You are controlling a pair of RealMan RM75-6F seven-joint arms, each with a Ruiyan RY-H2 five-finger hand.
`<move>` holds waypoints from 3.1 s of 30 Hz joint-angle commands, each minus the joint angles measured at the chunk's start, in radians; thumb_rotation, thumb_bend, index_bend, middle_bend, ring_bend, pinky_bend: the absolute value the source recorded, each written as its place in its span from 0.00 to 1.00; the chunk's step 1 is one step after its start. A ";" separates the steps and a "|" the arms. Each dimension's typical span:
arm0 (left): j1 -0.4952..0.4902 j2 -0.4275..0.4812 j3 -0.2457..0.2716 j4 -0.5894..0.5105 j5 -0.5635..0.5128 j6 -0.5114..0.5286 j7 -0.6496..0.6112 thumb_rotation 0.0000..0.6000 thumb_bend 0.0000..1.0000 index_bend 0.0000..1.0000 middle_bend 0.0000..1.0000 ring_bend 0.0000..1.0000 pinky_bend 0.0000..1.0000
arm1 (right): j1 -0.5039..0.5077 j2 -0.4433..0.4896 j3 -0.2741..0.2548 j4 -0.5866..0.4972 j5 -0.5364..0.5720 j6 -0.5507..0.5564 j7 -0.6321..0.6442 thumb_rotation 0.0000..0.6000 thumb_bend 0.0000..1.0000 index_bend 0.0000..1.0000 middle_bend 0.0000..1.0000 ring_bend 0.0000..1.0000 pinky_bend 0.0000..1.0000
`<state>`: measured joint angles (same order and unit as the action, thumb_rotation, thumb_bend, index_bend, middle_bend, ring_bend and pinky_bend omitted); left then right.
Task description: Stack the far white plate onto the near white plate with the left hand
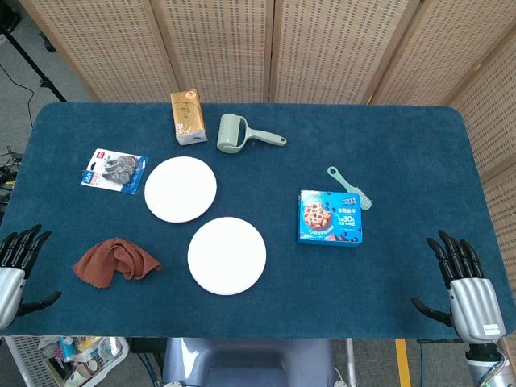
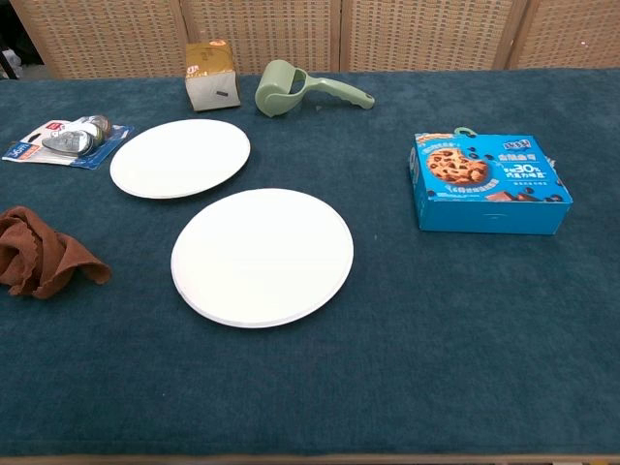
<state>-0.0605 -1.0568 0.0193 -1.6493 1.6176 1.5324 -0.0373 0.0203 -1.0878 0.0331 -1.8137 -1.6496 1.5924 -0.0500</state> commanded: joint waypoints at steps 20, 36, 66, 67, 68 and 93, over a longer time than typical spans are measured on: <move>-0.115 -0.016 -0.068 0.021 -0.078 -0.159 -0.049 1.00 0.00 0.01 0.00 0.00 0.00 | -0.006 0.017 0.002 -0.013 0.005 0.007 0.013 1.00 0.00 0.00 0.00 0.00 0.00; -0.437 -0.317 -0.227 0.297 -0.249 -0.498 -0.035 1.00 0.00 0.07 0.00 0.00 0.00 | 0.007 0.028 0.029 0.003 0.083 -0.029 0.039 1.00 0.00 0.00 0.00 0.00 0.00; -0.594 -0.657 -0.208 0.698 -0.285 -0.593 -0.037 1.00 0.02 0.24 0.00 0.00 0.00 | 0.020 0.024 0.043 0.009 0.127 -0.058 0.038 1.00 0.00 0.00 0.00 0.00 0.00; -0.595 -0.664 -0.207 0.707 -0.284 -0.590 -0.038 1.00 0.03 0.25 0.00 0.00 0.00 | 0.020 0.025 0.042 0.008 0.127 -0.058 0.039 1.00 0.00 0.00 0.00 0.00 0.00; -0.597 -0.675 -0.207 0.721 -0.284 -0.587 -0.040 1.00 0.04 0.27 0.00 0.00 0.00 | 0.020 0.025 0.042 0.008 0.127 -0.058 0.040 1.00 0.00 0.00 0.00 0.00 0.00; -0.618 -0.834 -0.204 0.964 -0.257 -0.508 -0.144 1.00 0.48 0.64 0.00 0.00 0.00 | 0.026 0.025 0.041 0.010 0.134 -0.073 0.044 1.00 0.00 0.00 0.00 0.00 0.00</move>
<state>-0.6774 -1.8884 -0.1851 -0.6882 1.3590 1.0230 -0.1802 0.0457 -1.0625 0.0746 -1.8031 -1.5150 1.5198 -0.0058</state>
